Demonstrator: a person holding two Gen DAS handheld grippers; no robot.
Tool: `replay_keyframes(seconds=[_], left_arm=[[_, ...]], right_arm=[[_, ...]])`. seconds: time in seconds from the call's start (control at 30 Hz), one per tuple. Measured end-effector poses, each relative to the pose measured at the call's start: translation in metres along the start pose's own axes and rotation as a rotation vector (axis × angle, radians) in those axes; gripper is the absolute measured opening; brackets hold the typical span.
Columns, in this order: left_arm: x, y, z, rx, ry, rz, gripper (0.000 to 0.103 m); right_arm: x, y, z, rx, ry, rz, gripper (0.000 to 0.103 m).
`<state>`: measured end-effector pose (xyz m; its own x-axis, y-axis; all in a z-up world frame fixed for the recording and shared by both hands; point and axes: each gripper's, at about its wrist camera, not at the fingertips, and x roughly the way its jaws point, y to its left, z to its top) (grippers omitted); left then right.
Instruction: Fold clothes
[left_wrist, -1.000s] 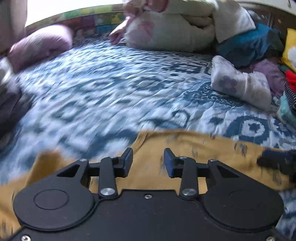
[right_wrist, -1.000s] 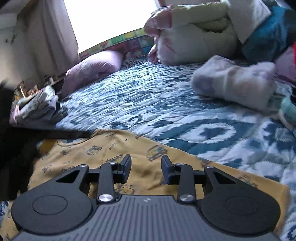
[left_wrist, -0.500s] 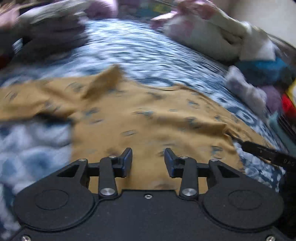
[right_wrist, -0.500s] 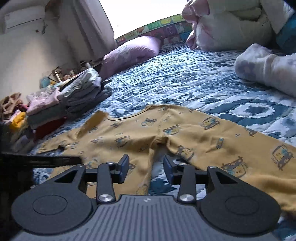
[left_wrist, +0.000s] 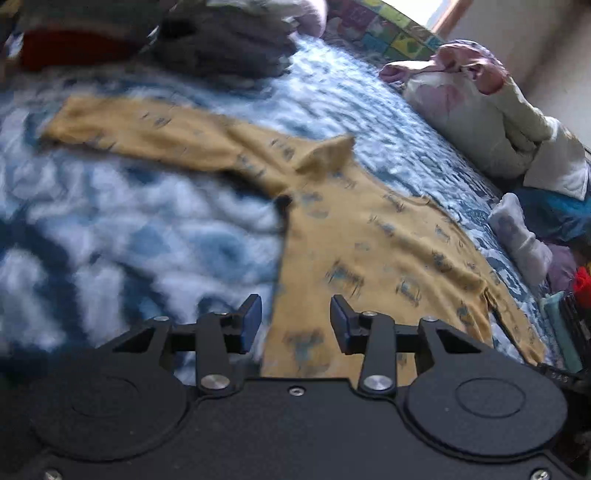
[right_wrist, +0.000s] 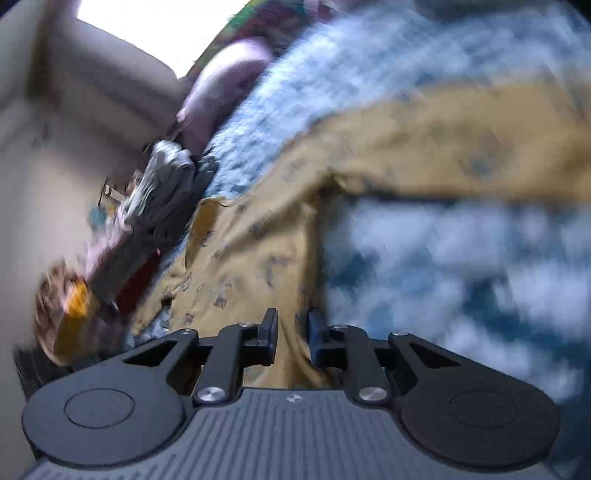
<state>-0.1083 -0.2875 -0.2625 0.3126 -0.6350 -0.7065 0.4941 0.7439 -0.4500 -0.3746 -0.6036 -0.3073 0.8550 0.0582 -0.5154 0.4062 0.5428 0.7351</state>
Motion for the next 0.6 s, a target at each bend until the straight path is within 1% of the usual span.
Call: replay_keyframes(seconds=[0.03, 0.07, 0.1, 0.13, 0.17, 0.2, 0.23, 0.27, 0.3, 0.37, 0.4, 0.43, 0.5, 0.53, 0.57, 0.6], left_arm=[[-0.004, 0.005, -0.005, -0.020, 0.019, -0.014, 0.044], [-0.006, 0.007, -0.012, -0.028, 0.039, -0.022, 0.044], [-0.008, 0.008, -0.020, -0.028, 0.061, -0.028, 0.044], [-0.010, 0.009, -0.024, -0.024, 0.069, -0.028, 0.044], [-0.012, 0.009, -0.024, -0.015, 0.064, -0.024, 0.043], [-0.015, 0.009, -0.025, -0.006, 0.059, -0.019, 0.039], [-0.017, 0.008, -0.026, 0.002, 0.055, -0.014, 0.031], [-0.019, 0.008, -0.027, 0.011, 0.050, -0.010, 0.003], [-0.021, 0.008, -0.028, 0.020, 0.045, -0.005, 0.001], [-0.025, 0.007, -0.030, 0.037, 0.035, 0.004, 0.001], [-0.027, 0.007, -0.031, 0.046, 0.031, 0.009, 0.001], [-0.029, 0.007, -0.032, 0.054, 0.026, 0.014, 0.001], [-0.027, 0.009, -0.033, 0.053, 0.042, 0.017, 0.001], [-0.025, 0.011, -0.034, 0.049, 0.053, 0.017, 0.001], [-0.023, 0.013, -0.034, 0.046, 0.065, 0.018, 0.002], [-0.021, 0.014, -0.035, 0.042, 0.077, 0.018, 0.006]], right_arm=[[-0.004, -0.001, -0.005, 0.023, 0.003, 0.001, 0.019], [-0.008, -0.003, -0.009, 0.046, 0.005, 0.002, 0.028], [-0.013, -0.002, -0.014, 0.053, 0.009, 0.006, 0.039], [-0.019, 0.000, -0.019, 0.054, 0.013, 0.011, 0.042], [-0.023, 0.001, -0.025, 0.058, 0.019, 0.010, 0.042], [-0.027, 0.002, -0.031, 0.063, 0.025, 0.006, 0.040], [-0.029, 0.002, -0.037, 0.065, 0.025, -0.002, 0.035], [-0.029, 0.001, -0.040, 0.074, 0.027, -0.015, 0.022], [-0.028, 0.000, -0.042, 0.086, 0.031, -0.028, 0.006], [-0.032, -0.006, -0.043, 0.180, 0.039, 0.021, 0.006], [-0.036, -0.005, -0.044, 0.201, 0.043, 0.026, 0.006], [-0.039, -0.003, -0.046, 0.209, 0.048, 0.019, 0.006], [-0.036, -0.005, -0.051, 0.186, 0.061, -0.059, 0.006], [-0.036, -0.008, -0.051, 0.202, 0.059, -0.052, 0.006], [-0.037, -0.010, -0.051, 0.226, 0.054, -0.033, 0.009], [-0.041, -0.009, -0.050, 0.224, 0.037, -0.033, 0.016]])
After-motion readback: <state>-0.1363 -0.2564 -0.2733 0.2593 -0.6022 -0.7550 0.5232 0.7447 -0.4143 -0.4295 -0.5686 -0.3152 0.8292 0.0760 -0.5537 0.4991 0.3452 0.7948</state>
